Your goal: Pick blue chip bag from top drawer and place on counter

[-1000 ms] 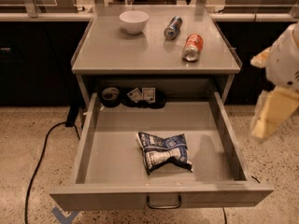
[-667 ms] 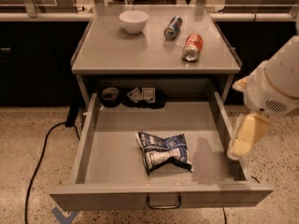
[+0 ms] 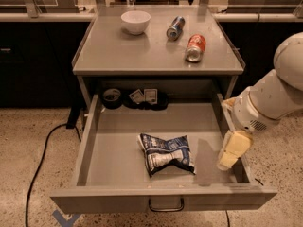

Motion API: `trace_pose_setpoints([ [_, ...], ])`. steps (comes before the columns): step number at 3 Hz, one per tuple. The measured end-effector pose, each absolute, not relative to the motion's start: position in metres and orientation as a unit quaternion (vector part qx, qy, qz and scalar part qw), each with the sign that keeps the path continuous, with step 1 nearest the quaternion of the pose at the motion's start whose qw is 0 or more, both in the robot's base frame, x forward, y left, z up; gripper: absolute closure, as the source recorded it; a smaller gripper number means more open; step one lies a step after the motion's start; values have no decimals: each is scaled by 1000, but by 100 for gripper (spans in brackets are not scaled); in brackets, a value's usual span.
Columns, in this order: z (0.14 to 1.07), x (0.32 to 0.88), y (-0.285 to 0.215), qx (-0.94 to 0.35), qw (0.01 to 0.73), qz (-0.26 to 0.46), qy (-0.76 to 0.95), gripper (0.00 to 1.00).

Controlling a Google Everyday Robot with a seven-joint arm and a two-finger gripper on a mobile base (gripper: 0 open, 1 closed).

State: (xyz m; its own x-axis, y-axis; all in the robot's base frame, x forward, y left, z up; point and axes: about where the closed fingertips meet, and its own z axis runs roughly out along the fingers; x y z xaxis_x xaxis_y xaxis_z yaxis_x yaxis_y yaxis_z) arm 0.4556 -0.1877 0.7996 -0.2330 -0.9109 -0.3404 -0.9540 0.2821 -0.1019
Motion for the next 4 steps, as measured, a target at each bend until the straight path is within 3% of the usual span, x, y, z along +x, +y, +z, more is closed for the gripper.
trace_pose_setpoints([
  [4,669,464,-72,-656,176,150,719,0],
])
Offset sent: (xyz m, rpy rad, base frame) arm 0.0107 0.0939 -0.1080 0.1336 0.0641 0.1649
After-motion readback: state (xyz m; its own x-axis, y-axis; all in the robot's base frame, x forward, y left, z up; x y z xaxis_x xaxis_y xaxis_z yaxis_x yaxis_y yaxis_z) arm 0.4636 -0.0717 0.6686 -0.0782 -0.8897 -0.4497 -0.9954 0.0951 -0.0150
